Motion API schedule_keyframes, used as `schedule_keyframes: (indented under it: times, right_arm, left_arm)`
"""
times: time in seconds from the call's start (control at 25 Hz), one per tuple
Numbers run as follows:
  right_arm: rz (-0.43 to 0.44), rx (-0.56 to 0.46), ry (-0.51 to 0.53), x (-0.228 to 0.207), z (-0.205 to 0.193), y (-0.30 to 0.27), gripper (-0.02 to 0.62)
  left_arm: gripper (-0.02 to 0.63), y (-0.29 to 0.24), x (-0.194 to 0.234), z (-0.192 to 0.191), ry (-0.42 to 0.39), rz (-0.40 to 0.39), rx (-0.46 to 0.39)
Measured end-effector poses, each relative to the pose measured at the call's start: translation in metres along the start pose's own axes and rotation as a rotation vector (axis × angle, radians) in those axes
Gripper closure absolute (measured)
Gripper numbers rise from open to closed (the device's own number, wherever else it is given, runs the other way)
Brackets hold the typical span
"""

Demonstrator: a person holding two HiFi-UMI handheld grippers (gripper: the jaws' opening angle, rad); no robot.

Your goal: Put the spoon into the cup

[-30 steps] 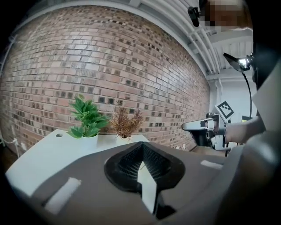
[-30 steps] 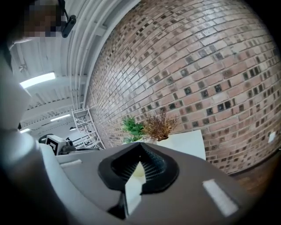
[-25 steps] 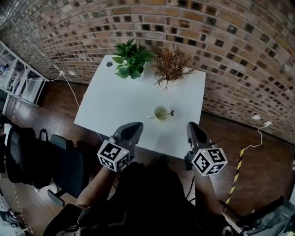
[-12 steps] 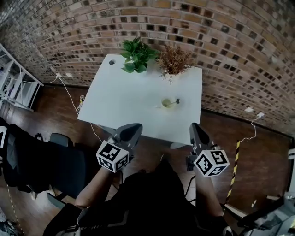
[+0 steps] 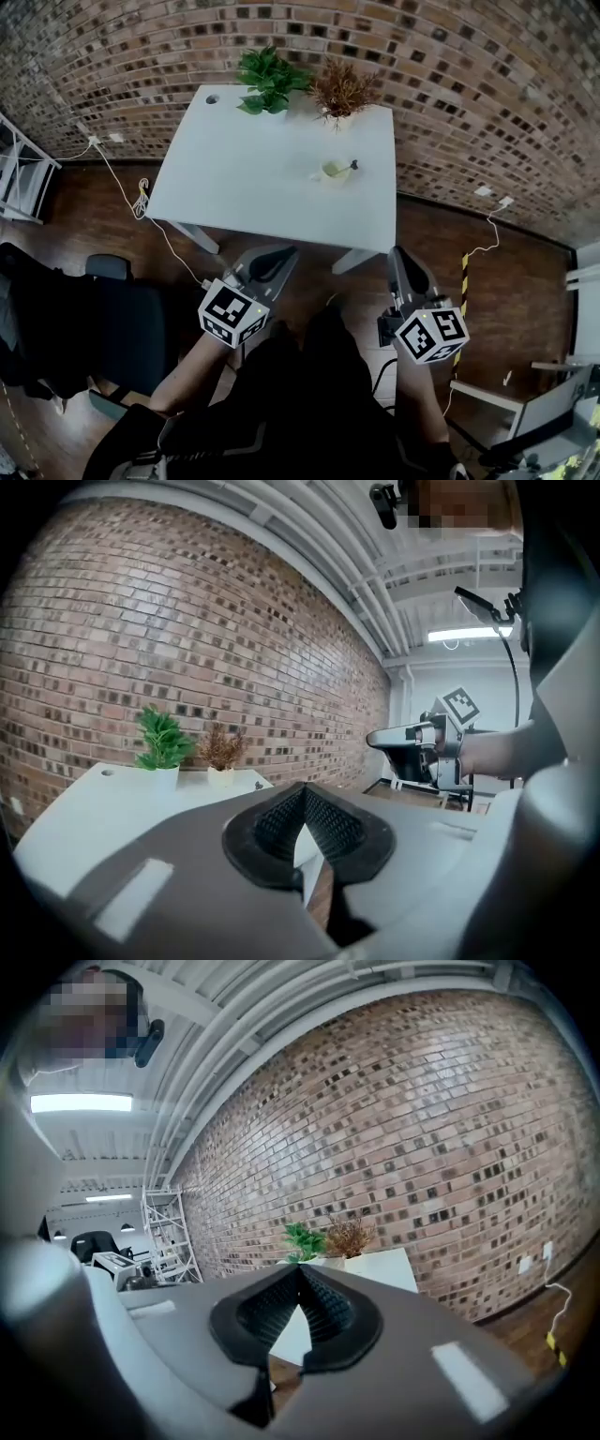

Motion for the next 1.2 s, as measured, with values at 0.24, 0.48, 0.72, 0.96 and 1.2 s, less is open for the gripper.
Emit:
schedule_keyframes:
  times: [0.24,0.48,0.72,0.96,1.2]
  right_arm:
    - [0.009,-0.017,0.012,0.003,0.001,0.033,0.589]
    - [0.047,-0.026,-0.003,-0.013,0.01,0.061,0.589]
    - [0.079,-0.014,0.034,-0.041,0.018,0.095,0.589]
    - [0.153,-0.027,0.021,-0.051,0.021,0.124,0.589]
    - [0.122,-0.042,0.029,-0.057,0.02,0.14,0.589]
  left_arm:
    - [0.612,0.012,-0.028,0.003,-0.014,-0.007,-0.01]
    - [0.612,0.013,-0.059,0.019,0.019,0.063,-0.051]
    - [0.612,0.005,-0.105,0.034,0.031,0.116,-0.088]
    - [0.612,0.003,-0.148,0.04,0.039,0.162,-0.095]
    - [0.612,0.01,-0.167,0.035,0.016,0.151,-0.083]
Point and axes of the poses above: the fingertips, and each gripper's own axes: y backward along the fingers, x to its left, z out of its top, the point moved 2 cm from there along y, backward along the fingers, and after that the axes turned 11 degrees about -z, right-handed, at the moved point
